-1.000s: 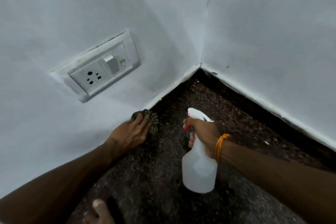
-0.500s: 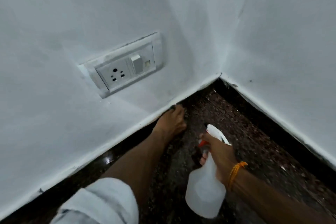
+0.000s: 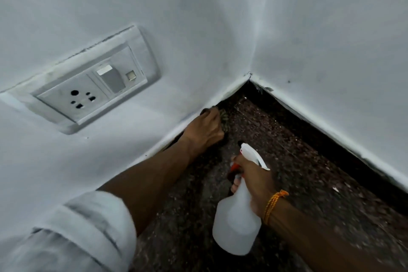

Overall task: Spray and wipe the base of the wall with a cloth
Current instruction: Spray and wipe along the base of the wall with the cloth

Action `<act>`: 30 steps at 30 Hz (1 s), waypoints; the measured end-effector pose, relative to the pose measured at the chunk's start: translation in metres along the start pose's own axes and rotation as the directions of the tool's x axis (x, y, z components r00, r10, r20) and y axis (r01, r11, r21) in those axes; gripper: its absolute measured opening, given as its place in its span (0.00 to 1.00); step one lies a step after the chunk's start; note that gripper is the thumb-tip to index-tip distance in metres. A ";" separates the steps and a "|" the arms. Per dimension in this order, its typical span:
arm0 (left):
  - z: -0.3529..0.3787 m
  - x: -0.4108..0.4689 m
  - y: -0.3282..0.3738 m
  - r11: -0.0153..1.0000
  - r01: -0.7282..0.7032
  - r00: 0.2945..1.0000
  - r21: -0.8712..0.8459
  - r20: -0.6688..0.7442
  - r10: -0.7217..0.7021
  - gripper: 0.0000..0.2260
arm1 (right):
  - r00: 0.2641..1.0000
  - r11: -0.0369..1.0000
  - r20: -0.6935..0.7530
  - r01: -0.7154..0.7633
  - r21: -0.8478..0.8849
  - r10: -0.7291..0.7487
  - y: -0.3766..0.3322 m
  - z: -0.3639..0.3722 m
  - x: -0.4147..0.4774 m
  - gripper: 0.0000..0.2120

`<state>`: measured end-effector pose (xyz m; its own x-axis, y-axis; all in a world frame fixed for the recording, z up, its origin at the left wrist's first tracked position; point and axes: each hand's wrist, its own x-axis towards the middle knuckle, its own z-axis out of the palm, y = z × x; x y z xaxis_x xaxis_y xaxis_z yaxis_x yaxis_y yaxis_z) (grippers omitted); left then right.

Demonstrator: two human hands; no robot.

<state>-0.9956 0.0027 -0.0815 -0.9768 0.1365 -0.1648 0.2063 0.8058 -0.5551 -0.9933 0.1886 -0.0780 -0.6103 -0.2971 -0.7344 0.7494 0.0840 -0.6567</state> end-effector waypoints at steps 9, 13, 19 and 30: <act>0.013 -0.116 0.003 0.987 -0.155 0.988 0.051 -0.013 0.156 0.13 | 0.999 0.998 0.040 -0.026 -0.048 0.028 -0.021 0.020 0.004 0.05; 0.000 -0.174 -0.001 0.992 -0.060 0.998 0.113 0.002 0.060 0.13 | 0.996 0.998 0.083 -0.011 -0.058 0.016 -0.022 0.029 -0.003 0.03; 0.010 -0.205 0.012 0.999 0.039 0.999 0.037 -0.024 -0.039 0.16 | 0.993 0.993 0.105 -0.042 -0.113 0.054 0.015 0.044 -0.001 0.05; 0.005 -0.204 0.009 0.987 -0.031 0.999 0.156 0.016 0.029 0.22 | 0.991 0.984 0.091 -0.082 -0.155 0.097 0.044 0.065 -0.038 0.11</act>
<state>-0.7943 -0.0211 -0.0567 -0.9693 0.1510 -0.1938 0.2432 0.7014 -0.6700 -0.9208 0.1417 -0.0680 -0.5083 -0.3732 -0.7761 0.7483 0.2547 -0.6125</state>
